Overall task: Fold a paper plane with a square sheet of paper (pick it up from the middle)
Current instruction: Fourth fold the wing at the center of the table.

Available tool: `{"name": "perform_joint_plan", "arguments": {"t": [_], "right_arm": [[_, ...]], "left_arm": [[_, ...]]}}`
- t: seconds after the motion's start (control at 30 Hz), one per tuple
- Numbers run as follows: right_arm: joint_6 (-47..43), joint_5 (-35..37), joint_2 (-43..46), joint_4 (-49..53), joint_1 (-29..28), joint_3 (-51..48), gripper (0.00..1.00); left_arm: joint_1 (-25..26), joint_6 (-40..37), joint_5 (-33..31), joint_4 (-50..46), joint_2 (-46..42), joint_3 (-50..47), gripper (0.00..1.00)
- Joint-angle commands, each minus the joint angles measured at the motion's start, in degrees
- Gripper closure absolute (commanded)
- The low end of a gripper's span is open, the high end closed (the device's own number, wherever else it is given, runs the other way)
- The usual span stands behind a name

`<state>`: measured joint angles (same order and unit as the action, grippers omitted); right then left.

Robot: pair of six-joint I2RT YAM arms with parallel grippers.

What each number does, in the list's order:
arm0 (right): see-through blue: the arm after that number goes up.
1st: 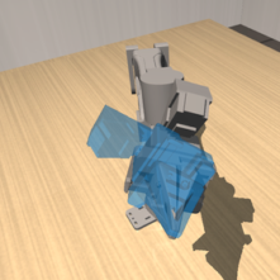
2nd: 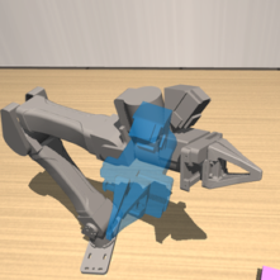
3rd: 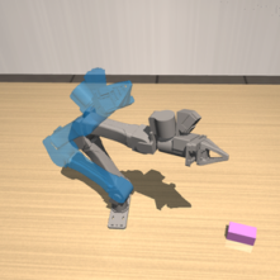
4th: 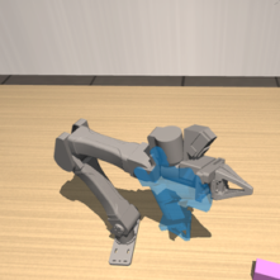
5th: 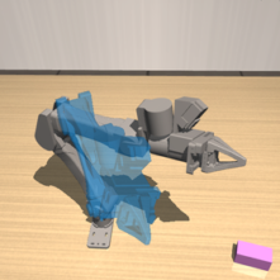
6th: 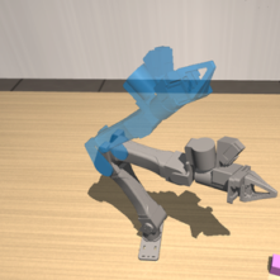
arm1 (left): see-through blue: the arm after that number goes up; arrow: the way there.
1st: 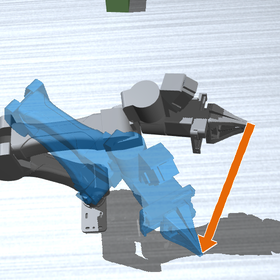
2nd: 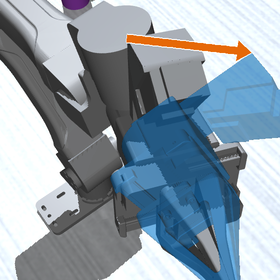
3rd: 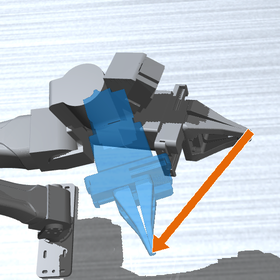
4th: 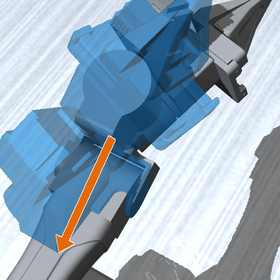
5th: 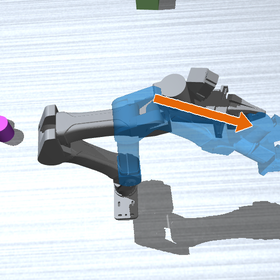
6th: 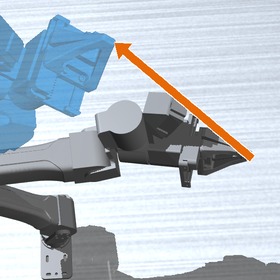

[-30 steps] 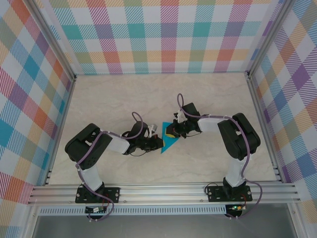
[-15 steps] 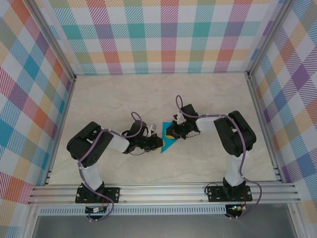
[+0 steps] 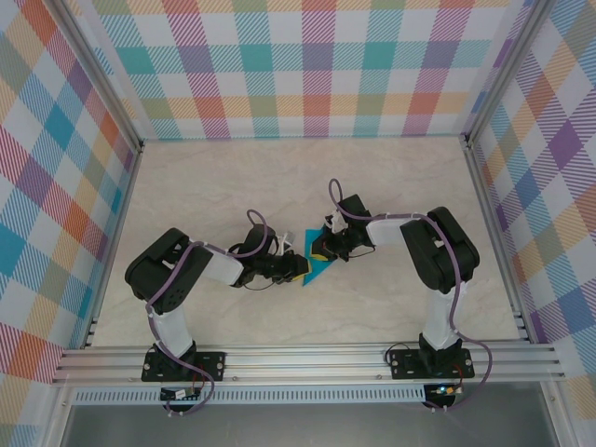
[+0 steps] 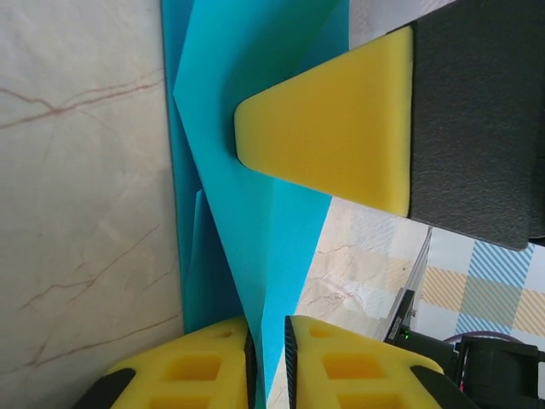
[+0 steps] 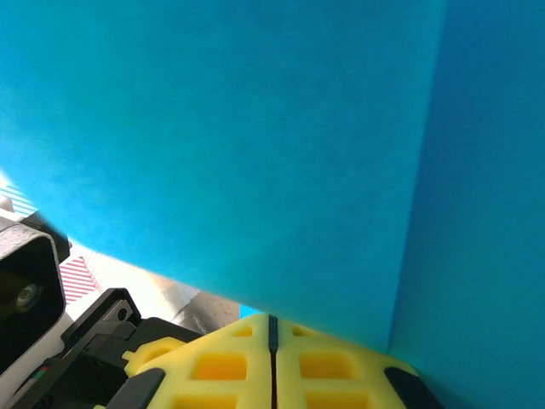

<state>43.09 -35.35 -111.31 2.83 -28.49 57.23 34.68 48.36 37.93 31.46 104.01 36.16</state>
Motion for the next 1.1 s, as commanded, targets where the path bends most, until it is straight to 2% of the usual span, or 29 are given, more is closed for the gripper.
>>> {"name": "perform_joint_plan", "arguments": {"t": [0.0, 0.17, 0.57, 0.87, 1.07], "right_arm": [[-0.3, 2.7, -1.8, 1.9, 0.3, 0.2, 0.93], [-0.6, 2.7, -2.1, 2.2, 0.3, 0.4, 0.93], [-0.8, 3.4, -2.3, 2.7, 0.3, -0.1, 0.93], [-0.9, 4.6, -2.4, 3.4, 0.2, -0.5, 0.93], [-0.1, 6.8, -2.2, 3.8, 0.3, -1.3, 0.93]], "left_arm": [[-0.7, -2.3, -4.9, -6.7, -0.1, -0.6, 0.84], [0.0, -3.4, -5.5, -8.9, -1.4, -0.7, 0.94], [1.7, -5.9, -7.8, -16.4, -5.6, 0.9, 0.88], [2.6, -6.7, -8.8, -19.2, -5.0, 2.3, 0.99], [2.6, -6.3, -10.4, -23.3, -4.0, 2.6, 1.0]]}}
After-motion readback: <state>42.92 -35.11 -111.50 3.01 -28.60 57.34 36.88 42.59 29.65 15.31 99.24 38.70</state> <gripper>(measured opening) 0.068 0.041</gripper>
